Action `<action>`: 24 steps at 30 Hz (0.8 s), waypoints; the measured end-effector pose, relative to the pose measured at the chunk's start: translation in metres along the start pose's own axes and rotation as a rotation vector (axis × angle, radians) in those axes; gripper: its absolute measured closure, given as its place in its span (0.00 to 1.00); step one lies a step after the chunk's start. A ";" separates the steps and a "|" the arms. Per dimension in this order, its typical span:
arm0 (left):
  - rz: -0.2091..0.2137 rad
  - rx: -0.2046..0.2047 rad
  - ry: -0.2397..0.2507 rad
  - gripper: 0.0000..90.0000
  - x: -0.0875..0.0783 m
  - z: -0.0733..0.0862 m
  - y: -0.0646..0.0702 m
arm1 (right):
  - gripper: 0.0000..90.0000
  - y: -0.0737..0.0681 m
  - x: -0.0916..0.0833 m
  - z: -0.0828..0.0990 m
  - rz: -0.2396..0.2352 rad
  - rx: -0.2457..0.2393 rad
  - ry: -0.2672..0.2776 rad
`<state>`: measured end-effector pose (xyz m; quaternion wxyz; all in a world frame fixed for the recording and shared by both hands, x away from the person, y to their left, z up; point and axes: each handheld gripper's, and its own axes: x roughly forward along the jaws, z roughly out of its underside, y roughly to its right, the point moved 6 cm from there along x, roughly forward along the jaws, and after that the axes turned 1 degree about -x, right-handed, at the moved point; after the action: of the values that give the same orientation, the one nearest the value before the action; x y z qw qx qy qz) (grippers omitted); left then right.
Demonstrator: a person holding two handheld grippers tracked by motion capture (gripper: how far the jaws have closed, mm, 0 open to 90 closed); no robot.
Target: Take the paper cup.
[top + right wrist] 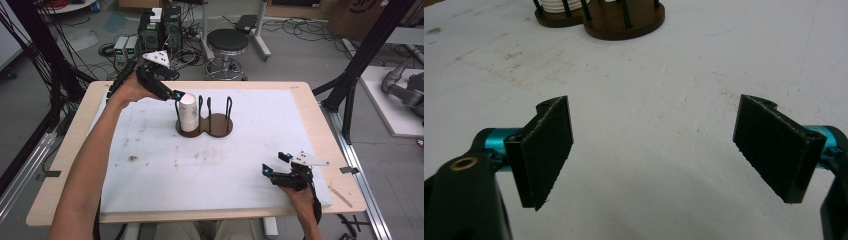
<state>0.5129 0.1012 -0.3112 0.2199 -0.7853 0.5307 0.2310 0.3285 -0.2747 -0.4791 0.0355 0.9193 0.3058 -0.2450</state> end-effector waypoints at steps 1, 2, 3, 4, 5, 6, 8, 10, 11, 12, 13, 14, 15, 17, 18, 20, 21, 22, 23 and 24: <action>0.011 0.015 -0.025 0.10 0.002 -0.001 0.001 | 0.18 0.000 0.000 0.000 -0.002 -0.003 0.001; 0.018 0.027 -0.046 0.10 0.005 -0.003 0.001 | 0.18 0.000 0.000 0.000 -0.003 -0.004 0.002; 0.025 0.040 -0.062 0.10 0.007 -0.005 0.001 | 0.18 0.000 0.000 0.000 -0.003 -0.003 0.001; 0.031 0.049 -0.084 0.10 0.009 -0.006 0.001 | 0.18 0.000 0.000 0.000 -0.002 -0.003 0.001; 0.028 0.059 -0.102 0.10 0.012 -0.006 0.001 | 0.18 0.000 0.000 0.000 -0.004 0.000 0.000; 0.032 0.067 -0.120 0.10 0.014 -0.007 0.001 | 0.18 0.000 0.000 0.000 -0.004 -0.003 0.004; 0.036 0.082 -0.159 0.10 0.018 -0.007 0.000 | 0.18 0.000 0.000 0.000 -0.003 -0.002 0.004; 0.044 0.072 -0.170 0.10 0.021 -0.007 0.000 | 0.18 0.000 0.000 0.000 -0.002 0.002 0.002; 0.044 0.072 -0.179 0.10 0.024 -0.006 0.000 | 0.18 0.000 0.000 0.000 -0.002 0.002 0.003; 0.047 0.074 -0.192 0.10 0.026 -0.004 -0.001 | 0.18 -0.001 0.000 0.000 -0.003 0.004 0.003; 0.054 0.070 -0.197 0.10 0.027 -0.003 -0.001 | 0.18 -0.001 0.000 0.000 -0.003 0.003 0.004; 0.059 0.070 -0.219 0.10 0.029 -0.001 -0.001 | 0.18 -0.001 0.000 0.000 -0.004 0.005 0.004; 0.060 0.074 -0.230 0.10 0.031 0.001 -0.001 | 0.18 -0.001 0.000 0.000 -0.006 0.007 0.004; 0.063 0.078 -0.242 0.10 0.033 0.003 -0.001 | 0.18 0.000 0.000 0.000 -0.006 0.006 0.006; 0.067 0.080 -0.244 0.10 0.035 0.003 -0.001 | 0.18 0.000 0.000 0.000 -0.006 0.008 0.005; 0.070 0.085 -0.252 0.11 0.038 0.004 0.000 | 0.18 0.000 0.000 0.000 -0.007 0.009 0.005; 0.074 0.087 -0.257 0.11 0.039 0.005 0.000 | 0.18 0.000 0.000 0.000 -0.006 0.008 0.005; 0.075 0.085 -0.265 0.11 0.041 0.005 0.000 | 0.18 0.000 0.000 0.000 -0.006 0.007 0.006; 0.078 0.081 -0.271 0.11 0.043 0.006 0.000 | 0.18 0.000 0.000 0.000 -0.006 0.007 0.006; 0.083 0.078 -0.278 0.11 0.044 0.007 -0.001 | 0.18 0.000 0.000 0.000 -0.006 0.007 0.005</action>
<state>0.5271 0.0733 -0.3434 0.3118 -0.7142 0.5355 0.3256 0.3281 -0.2746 -0.4787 0.0306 0.9192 0.3078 -0.2438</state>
